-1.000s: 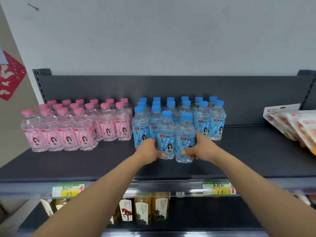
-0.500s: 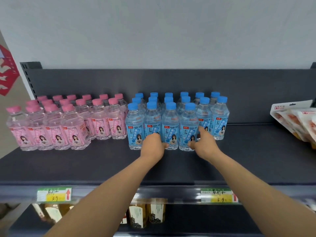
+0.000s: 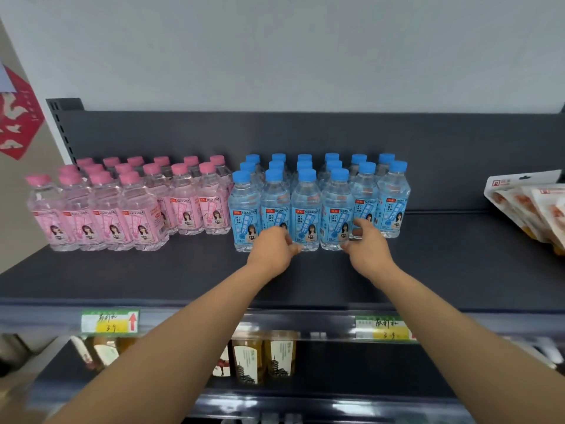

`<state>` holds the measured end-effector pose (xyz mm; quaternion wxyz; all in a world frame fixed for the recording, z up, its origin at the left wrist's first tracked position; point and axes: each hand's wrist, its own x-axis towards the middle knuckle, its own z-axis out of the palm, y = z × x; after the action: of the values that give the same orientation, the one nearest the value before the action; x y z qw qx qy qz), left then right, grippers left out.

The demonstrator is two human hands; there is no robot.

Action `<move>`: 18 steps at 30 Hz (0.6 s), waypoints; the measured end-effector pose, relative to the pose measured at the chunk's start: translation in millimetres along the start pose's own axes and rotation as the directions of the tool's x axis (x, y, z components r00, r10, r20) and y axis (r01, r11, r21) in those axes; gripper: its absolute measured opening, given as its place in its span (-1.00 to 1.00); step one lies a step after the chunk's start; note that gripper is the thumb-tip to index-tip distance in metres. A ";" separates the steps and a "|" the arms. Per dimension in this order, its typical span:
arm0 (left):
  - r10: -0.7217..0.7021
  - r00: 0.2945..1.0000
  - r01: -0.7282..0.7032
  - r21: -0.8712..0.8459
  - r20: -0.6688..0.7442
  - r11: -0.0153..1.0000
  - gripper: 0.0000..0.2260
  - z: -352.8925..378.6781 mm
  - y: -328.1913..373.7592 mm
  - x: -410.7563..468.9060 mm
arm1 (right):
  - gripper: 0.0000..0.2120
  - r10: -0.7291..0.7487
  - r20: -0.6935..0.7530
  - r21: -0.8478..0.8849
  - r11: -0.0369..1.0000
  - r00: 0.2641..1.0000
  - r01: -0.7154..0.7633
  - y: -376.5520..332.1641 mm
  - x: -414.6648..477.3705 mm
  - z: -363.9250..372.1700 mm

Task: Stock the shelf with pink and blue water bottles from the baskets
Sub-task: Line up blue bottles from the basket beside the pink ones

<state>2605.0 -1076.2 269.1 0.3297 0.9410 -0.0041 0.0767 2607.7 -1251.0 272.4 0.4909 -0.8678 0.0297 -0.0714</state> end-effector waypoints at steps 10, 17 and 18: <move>0.234 0.972 -0.232 -0.062 0.035 0.971 -0.85 -40.4 11.5 -77.3 | -0.73 -0.187 -0.052 -0.066 0.981 0.981 0.183 -21.1 -77.3 -6.7; 0.388 0.898 -0.374 -0.103 0.209 0.922 -0.87 -47.7 -3.5 -150.3 | -0.81 -0.207 -0.123 -0.146 0.971 0.971 0.188 -11.0 -172.2 9.8; 0.402 0.880 -0.385 -0.115 0.253 0.916 -0.87 -43.7 -7.1 -159.0 | -0.81 -0.176 -0.120 -0.142 0.977 0.977 0.159 -4.9 -186.2 12.7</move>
<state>2442.0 -1050.3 275.0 0.3324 0.9114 -0.2422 0.0124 2425.6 -1215.0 252.5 0.4218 -0.8910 -0.0066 -0.1677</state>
